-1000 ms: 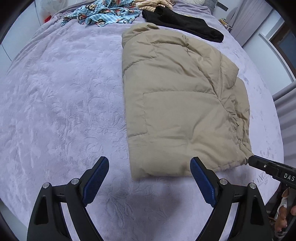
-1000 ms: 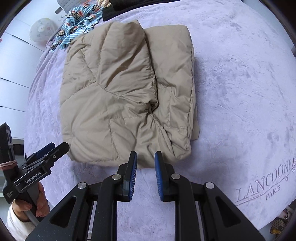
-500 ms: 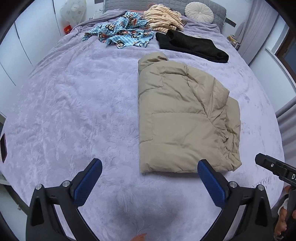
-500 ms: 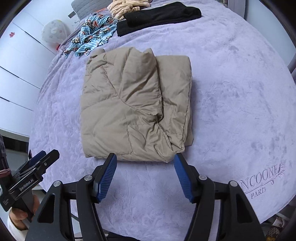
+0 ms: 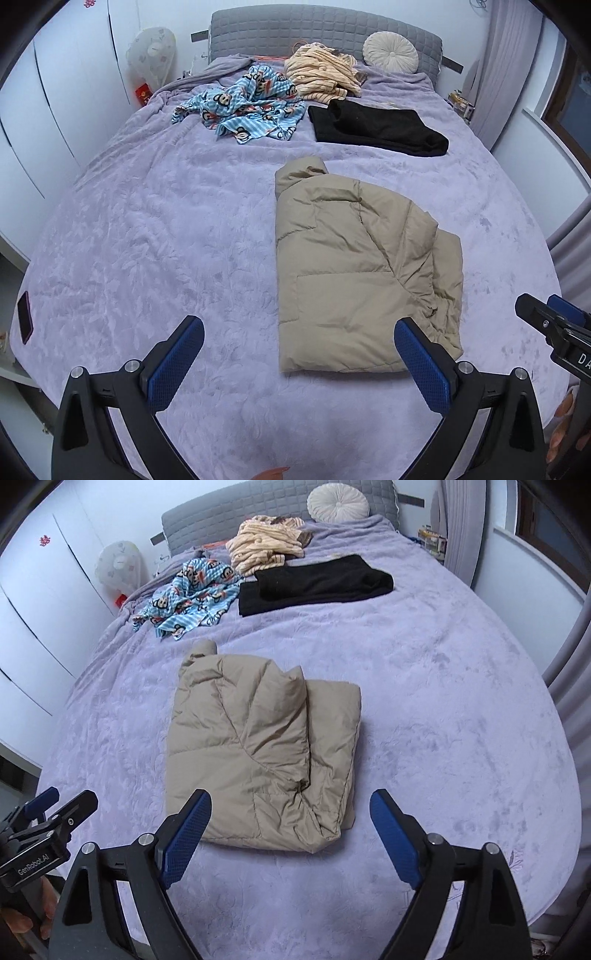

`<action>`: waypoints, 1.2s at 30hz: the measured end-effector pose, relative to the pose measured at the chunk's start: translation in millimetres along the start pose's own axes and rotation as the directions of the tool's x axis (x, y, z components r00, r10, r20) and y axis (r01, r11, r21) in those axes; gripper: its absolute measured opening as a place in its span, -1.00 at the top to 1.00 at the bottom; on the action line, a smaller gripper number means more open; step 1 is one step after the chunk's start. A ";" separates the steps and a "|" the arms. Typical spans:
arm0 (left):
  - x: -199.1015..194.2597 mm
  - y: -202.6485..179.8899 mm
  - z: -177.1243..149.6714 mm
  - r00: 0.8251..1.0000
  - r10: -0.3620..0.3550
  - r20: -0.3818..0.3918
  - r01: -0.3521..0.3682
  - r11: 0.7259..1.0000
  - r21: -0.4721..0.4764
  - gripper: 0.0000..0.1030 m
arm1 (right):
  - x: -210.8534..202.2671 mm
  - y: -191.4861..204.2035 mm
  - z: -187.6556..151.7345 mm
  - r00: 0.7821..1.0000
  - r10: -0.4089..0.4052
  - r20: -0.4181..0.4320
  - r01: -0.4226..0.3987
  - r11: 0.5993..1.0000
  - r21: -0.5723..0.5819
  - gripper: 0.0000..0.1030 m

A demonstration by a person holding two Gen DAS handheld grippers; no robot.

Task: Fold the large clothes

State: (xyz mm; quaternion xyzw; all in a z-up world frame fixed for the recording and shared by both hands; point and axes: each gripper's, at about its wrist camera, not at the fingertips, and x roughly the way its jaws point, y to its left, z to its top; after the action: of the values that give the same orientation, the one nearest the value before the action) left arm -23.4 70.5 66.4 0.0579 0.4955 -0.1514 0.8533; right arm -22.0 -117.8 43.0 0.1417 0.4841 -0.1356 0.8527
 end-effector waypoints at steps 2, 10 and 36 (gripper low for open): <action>-4.5 -0.4 0.5 1.000 0.007 0.009 -0.007 1.000 -0.001 -1.00 | -4.3 2.5 2.0 1.000 -0.020 0.013 0.020 1.000 -0.006 -0.77; -16.2 1.0 0.3 0.999 0.021 0.025 -0.021 1.000 -0.017 -1.00 | -19.2 6.2 4.0 0.998 -0.038 0.045 0.038 0.999 -0.002 -0.77; -24.5 8.0 -6.5 0.999 0.029 0.025 -0.029 0.999 -0.028 -1.00 | -25.3 11.2 0.1 0.998 -0.033 0.044 0.034 0.999 -0.007 -0.77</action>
State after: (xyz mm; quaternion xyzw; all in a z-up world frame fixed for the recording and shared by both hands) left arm -37.6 84.6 83.9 0.0514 0.4857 -0.1330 0.8624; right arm -30.3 -105.1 66.2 0.1273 0.4682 -0.1510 0.8613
